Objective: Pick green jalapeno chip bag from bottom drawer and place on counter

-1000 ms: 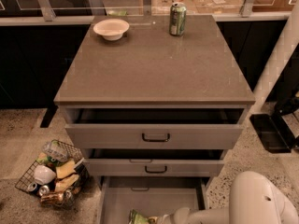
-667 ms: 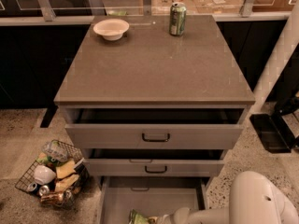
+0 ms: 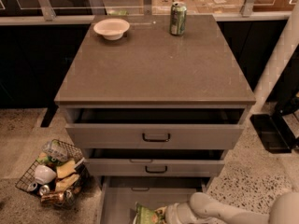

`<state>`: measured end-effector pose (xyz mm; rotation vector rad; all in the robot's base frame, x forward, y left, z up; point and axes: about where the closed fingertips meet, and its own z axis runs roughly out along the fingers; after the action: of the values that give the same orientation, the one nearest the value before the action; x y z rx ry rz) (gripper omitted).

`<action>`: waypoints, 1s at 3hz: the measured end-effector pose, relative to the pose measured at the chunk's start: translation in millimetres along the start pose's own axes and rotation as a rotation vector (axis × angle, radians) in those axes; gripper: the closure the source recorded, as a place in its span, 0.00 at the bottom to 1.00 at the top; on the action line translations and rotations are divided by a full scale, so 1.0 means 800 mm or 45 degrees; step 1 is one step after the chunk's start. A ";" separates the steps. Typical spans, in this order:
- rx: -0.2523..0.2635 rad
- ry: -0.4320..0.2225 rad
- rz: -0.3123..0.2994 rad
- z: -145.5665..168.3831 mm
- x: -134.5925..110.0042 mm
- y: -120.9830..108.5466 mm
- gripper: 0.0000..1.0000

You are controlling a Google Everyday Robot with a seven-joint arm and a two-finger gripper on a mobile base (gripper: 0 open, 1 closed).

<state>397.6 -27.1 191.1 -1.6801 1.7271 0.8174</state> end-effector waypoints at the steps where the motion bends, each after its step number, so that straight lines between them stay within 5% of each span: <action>1: -0.034 -0.083 -0.005 -0.054 -0.025 0.008 1.00; 3: 0.004 -0.161 0.000 -0.148 -0.068 0.018 1.00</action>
Offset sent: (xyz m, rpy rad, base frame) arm -0.0112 -0.0725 0.1298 0.1628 0.0095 0.0060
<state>385.4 -83.4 309.4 -1.5912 1.6413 0.9002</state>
